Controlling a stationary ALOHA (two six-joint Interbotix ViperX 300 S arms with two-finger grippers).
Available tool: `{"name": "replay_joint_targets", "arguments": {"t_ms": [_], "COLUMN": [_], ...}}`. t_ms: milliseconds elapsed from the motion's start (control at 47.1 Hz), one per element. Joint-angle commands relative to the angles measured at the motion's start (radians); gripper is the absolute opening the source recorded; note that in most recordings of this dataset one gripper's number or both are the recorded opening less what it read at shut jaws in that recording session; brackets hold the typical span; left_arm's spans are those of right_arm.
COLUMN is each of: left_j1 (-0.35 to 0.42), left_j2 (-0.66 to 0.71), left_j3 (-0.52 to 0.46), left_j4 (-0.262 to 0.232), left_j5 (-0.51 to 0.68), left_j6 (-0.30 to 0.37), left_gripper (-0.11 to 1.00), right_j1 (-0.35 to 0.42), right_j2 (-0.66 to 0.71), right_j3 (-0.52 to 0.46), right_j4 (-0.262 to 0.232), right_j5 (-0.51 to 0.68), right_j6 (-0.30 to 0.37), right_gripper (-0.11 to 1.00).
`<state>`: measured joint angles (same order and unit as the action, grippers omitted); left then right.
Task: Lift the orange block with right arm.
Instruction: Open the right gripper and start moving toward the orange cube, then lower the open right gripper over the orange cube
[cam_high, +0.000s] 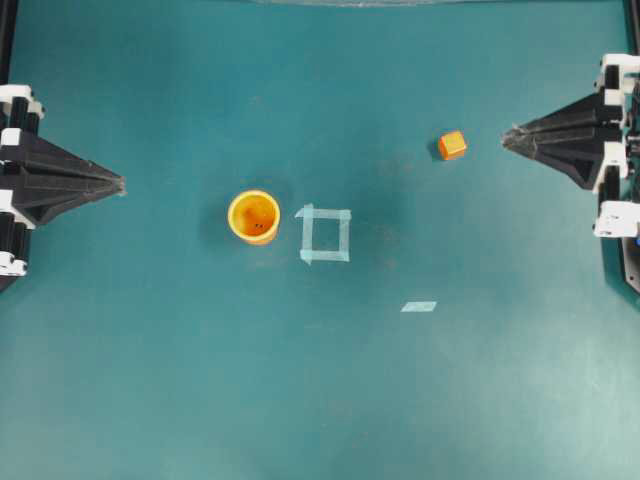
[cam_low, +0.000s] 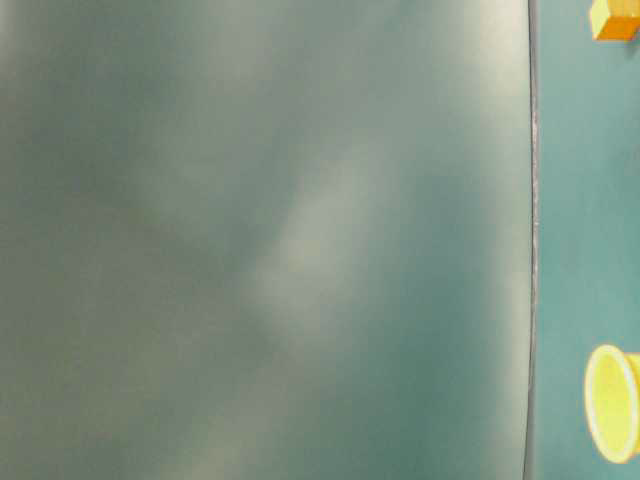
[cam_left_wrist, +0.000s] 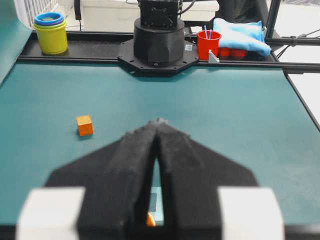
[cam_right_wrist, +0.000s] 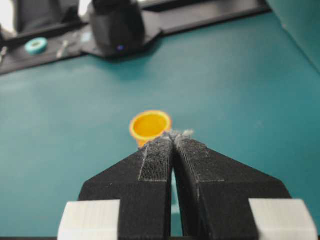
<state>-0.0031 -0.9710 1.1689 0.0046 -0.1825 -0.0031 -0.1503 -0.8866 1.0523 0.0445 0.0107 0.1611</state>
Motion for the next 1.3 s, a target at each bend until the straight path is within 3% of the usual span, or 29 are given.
{"name": "replay_joint_targets", "arguments": {"t_ms": [0,64,191,425,531,828,1274], "left_j1": [0.002,0.002,0.0,0.0,0.0,0.002,0.0], "left_j2": [0.006,0.006,0.008,0.011,0.011,0.011,0.012], "left_j3": [-0.028,-0.028,-0.028,-0.028,-0.028,-0.028,-0.026], "left_j4": [0.002,0.002,0.002,0.002,0.002,0.002,0.002], "left_j5": [-0.006,-0.006,-0.003,0.003,0.003,0.003,0.003], "left_j6": [0.0,0.0,0.0,0.0,0.0,0.0,0.0], "left_gripper": [0.0,0.0,0.0,0.0,0.0,0.0,0.0], "right_j1": [-0.009,-0.012,-0.026,-0.08,-0.097,-0.137,-0.213], "right_j2": [0.011,0.018,0.038,0.106,0.153,0.279,0.436], "right_j3": [-0.035,-0.044,-0.061,-0.109,-0.133,-0.215,-0.325], "right_j4": [0.003,0.003,0.006,0.003,0.003,0.003,-0.011], "right_j5": [-0.003,-0.003,0.003,0.054,0.084,0.198,0.489], "right_j6": [0.002,0.002,0.006,0.094,0.124,0.207,0.41], "right_gripper": [0.01,0.02,0.15,0.55,0.64,0.65,0.65]}}
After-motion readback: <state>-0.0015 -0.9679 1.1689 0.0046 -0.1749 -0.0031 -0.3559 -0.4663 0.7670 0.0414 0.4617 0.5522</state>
